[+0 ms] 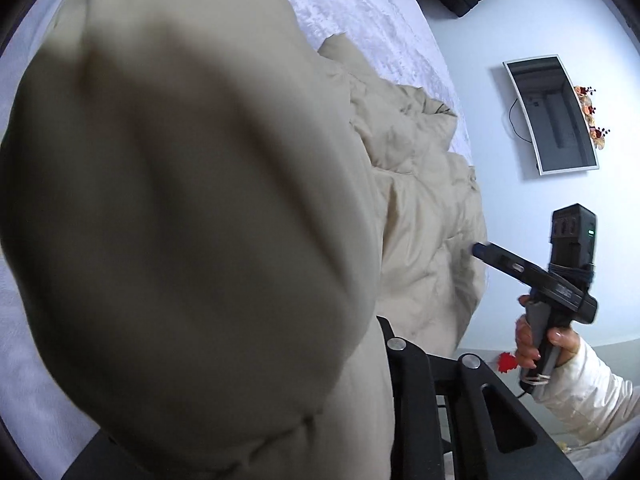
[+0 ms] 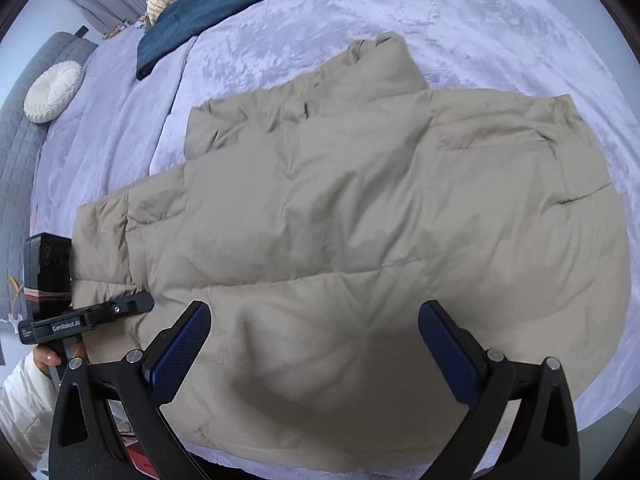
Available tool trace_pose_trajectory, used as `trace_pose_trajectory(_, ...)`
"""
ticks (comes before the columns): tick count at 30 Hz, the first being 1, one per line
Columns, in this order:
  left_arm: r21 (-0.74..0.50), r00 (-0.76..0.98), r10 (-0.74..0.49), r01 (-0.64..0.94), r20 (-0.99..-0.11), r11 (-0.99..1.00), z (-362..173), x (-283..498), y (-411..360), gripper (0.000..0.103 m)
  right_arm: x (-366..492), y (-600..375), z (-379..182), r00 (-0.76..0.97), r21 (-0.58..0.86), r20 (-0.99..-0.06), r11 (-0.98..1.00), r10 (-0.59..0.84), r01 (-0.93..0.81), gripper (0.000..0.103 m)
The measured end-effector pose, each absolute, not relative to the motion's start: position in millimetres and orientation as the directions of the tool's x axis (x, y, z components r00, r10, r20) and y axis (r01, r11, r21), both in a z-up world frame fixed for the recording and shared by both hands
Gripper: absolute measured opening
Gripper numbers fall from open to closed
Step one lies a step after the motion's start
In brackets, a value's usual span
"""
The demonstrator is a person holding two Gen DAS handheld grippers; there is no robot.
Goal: Fold large clothes
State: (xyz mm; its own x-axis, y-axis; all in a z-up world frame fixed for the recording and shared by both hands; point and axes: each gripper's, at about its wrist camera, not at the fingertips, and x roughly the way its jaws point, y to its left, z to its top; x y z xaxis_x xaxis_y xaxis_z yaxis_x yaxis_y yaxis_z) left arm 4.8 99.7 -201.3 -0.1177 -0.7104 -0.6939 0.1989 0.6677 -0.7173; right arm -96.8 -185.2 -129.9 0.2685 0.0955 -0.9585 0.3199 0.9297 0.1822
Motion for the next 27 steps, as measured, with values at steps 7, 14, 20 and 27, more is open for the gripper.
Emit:
trace_pose_trajectory(7, -0.712, -0.078, -0.71, 0.151, -0.7, 0.685, -135, -8, 71, 0.029, -70, -207, -158, 0.307, 0.268, -0.934, 0.928, 0.184, 0.259, 0.007)
trace_pose_trajectory(14, -0.691, -0.062, -0.689, 0.128, -0.722, 0.712, -74, -23, -8, 0.029, -43, -223, -199, 0.274, 0.384, -0.908, 0.892, 0.318, 0.239, 0.002)
trace_pose_trajectory(20, -0.661, -0.102, -0.655, 0.191, -0.749, 0.726, -51, -18, -102, 0.029, -48, -248, -206, 0.277, 0.519, -0.85, 0.805, 0.448, 0.289, 0.001)
trace_pose_trajectory(27, -0.717, -0.228, -0.679, 0.249, -0.697, 0.651, -51, -12, -194, 0.072, -112, -318, -168, 0.405, 0.603, -0.789, 0.711, 0.462, 0.363, 0.003)
